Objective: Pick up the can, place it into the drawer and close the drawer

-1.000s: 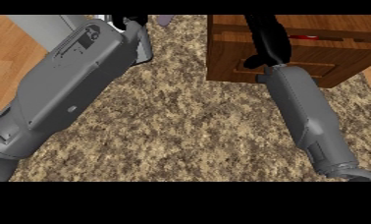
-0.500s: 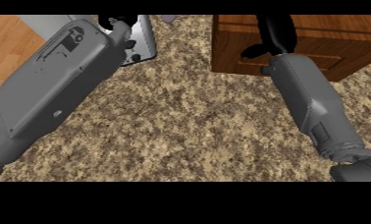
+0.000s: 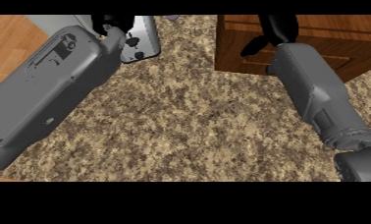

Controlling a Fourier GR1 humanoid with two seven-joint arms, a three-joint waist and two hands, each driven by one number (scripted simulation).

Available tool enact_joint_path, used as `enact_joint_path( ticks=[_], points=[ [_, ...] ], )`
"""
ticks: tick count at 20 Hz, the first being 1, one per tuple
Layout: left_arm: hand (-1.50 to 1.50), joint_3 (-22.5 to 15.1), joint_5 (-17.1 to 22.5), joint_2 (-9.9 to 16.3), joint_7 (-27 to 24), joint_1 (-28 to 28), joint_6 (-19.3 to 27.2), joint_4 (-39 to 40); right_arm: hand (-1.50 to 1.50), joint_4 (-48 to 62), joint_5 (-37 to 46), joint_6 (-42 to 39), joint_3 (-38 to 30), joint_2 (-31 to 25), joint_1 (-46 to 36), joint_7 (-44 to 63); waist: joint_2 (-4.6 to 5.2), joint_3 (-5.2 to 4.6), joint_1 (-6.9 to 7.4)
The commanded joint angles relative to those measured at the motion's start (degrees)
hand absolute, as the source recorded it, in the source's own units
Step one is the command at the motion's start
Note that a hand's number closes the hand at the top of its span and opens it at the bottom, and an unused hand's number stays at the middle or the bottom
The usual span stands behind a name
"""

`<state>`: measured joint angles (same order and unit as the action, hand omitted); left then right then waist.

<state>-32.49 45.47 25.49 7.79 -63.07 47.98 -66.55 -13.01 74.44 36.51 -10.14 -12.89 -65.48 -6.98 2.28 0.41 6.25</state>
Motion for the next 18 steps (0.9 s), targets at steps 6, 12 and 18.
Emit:
enact_joint_path(
  ticks=[6,12,18],
  points=[
    [-1.5,0.5,-0.3,0.7,1.5,0.7,0.0,-2.9,-1.5,1.0,-8.9,-5.9,-7.6,0.1,-5.5,-9.7,0.16,-0.09,0.36],
    [-1.5,0.5,-0.8,2.0,1.9,2.2,0.2,-3.9,-1.5,0.5,-22.0,-12.3,-19.9,2.1,-6.7,-13.7,-0.32,-0.02,0.02],
    [-1.5,1.4,-0.4,4.8,4.5,2.7,-0.8,-7.1,-1.5,0.8,-26.4,-14.9,-24.3,1.3,-6.4,-17.9,-0.51,-0.19,0.25]
  ],
)
